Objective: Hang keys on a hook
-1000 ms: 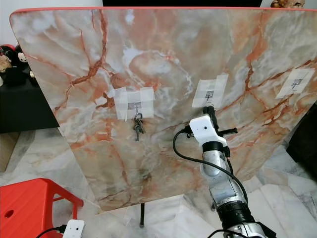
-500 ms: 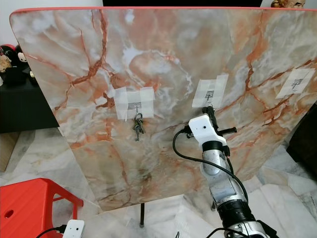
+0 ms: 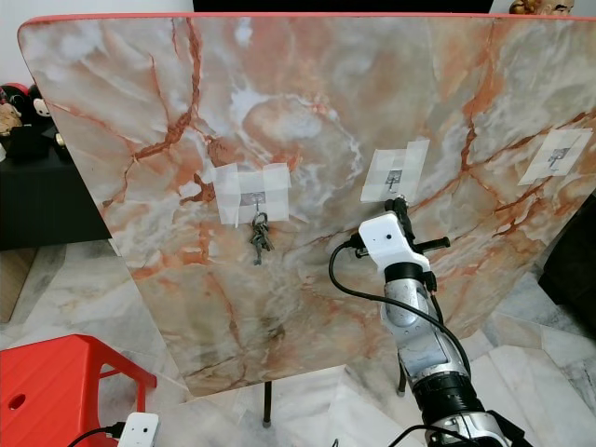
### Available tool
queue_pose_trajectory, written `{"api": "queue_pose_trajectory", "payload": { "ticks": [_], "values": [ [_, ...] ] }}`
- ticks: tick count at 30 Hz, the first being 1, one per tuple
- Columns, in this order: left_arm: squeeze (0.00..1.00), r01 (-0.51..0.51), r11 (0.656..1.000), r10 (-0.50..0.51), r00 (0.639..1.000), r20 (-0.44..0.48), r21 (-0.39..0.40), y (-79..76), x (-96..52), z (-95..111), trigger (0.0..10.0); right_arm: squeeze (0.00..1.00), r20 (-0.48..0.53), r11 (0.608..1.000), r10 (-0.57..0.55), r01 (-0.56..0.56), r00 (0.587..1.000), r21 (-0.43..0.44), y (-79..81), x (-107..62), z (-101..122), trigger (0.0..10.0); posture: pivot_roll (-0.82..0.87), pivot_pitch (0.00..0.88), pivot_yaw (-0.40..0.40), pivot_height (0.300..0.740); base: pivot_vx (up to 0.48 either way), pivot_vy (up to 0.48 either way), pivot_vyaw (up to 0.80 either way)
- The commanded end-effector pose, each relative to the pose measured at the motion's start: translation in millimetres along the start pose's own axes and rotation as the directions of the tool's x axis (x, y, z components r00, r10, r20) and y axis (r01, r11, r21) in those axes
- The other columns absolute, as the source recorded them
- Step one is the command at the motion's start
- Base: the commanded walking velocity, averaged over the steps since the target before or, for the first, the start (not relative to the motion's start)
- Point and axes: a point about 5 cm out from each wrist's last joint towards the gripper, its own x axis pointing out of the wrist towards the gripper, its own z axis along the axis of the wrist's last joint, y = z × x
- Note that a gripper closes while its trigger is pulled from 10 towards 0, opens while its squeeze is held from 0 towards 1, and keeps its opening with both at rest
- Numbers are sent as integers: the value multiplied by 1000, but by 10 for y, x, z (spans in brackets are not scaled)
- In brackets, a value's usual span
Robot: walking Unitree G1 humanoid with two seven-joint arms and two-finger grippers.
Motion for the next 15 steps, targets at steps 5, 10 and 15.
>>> {"api": "queue_pose_trajectory", "payload": {
  "ticks": [5,10,15],
  "values": [
    [0,-4,1000,4,1000,-28,1,11,-14,-58,10000,0,7,1000,-6,6,1000,15,-68,64,25,10000,12,26,-72,740,0,0,0],
    [0,-5,1000,5,1000,-28,0,12,-15,-60,10000,0,9,1000,-7,6,1000,15,-67,68,30,10000,12,26,-72,740,0,0,0],
    [0,-5,1000,5,1000,-28,-1,12,-17,-64,10000,0,7,1000,-4,4,1000,15,-73,79,31,10000,14,26,-73,740,0,0,0]
  ]
}}
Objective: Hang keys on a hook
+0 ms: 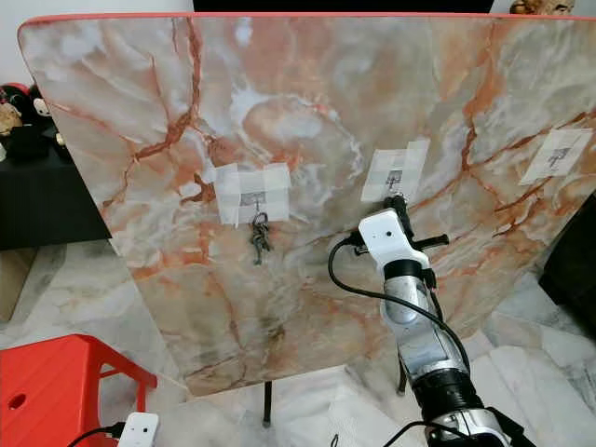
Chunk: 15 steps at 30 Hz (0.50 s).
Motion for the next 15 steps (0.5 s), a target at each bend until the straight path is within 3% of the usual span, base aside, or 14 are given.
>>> {"api": "queue_pose_trajectory", "payload": {
  "ticks": [1,15],
  "values": [
    [0,-5,1000,5,1000,-28,-2,12,-17,-65,10000,0,2,1000,-13,13,1000,0,-72,52,8,10000,14,26,-73,740,0,0,0],
    [0,-5,1000,5,1000,-29,-1,10,-17,-67,10000,0,-6,1000,18,-18,1000,4,-59,86,14,10000,15,27,-74,740,0,0,0]
  ]
}}
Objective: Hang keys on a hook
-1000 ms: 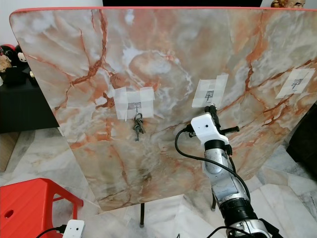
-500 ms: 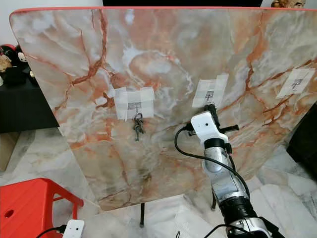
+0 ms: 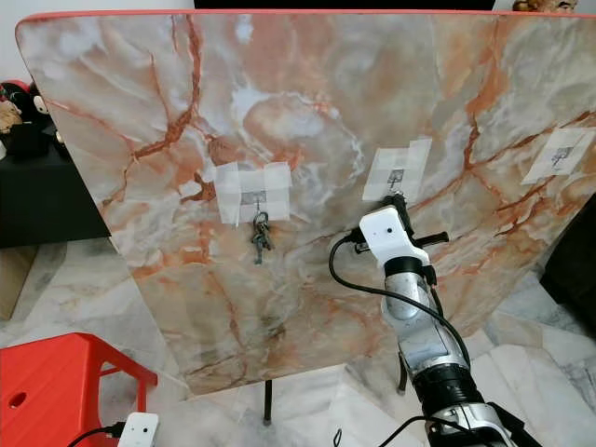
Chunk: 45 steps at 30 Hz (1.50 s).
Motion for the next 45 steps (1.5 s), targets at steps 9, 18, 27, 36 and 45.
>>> {"api": "queue_pose_trajectory", "payload": {
  "ticks": [9,18,27,36,45],
  "values": [
    [0,-4,1000,4,1000,-27,-2,8,-17,-65,10000,0,6,1000,11,-11,1000,5,-45,54,25,10000,16,26,-74,740,0,0,0],
    [0,2,1000,-2,1000,-6,-1,-20,-4,-22,10000,0,17,1000,-13,12,1000,17,-45,17,28,10000,15,26,-74,740,0,0,0],
    [0,4,1000,-4,1000,-3,0,-21,-1,-12,10000,0,18,1000,0,-1,1000,28,22,-42,39,10000,12,25,-75,740,0,0,0],
    [0,6,1000,-6,1000,-1,2,-29,1,-6,10000,0,21,999,5,-5,1000,33,37,-50,48,10000,13,26,-74,740,0,0,0],
    [0,5,1000,-5,1000,-1,1,-31,1,-6,10000,0,14,1000,-13,13,1000,23,-9,4,57,10000,13,27,-74,740,0,0,0]
  ]
}}
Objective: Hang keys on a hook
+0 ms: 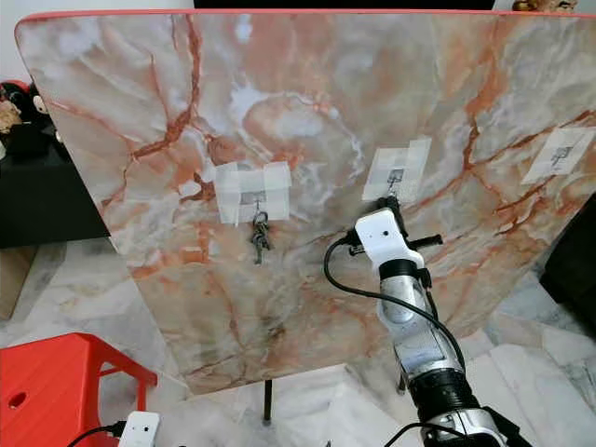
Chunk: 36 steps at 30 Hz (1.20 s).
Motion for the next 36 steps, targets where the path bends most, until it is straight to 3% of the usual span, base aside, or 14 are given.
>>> {"api": "queue_pose_trajectory", "payload": {
  "ticks": [1,36],
  "values": [
    [0,6,1000,-6,1000,-6,0,-22,-3,-20,10000,0,7,1000,-23,23,1000,-10,-59,45,35,10000,13,28,-74,740,0,0,0],
    [0,7,1000,-7,1000,-2,0,-30,4,1,10000,0,-1,1000,-26,26,1000,-9,-59,82,40,10000,17,22,-74,740,0,0,0]
  ]
}}
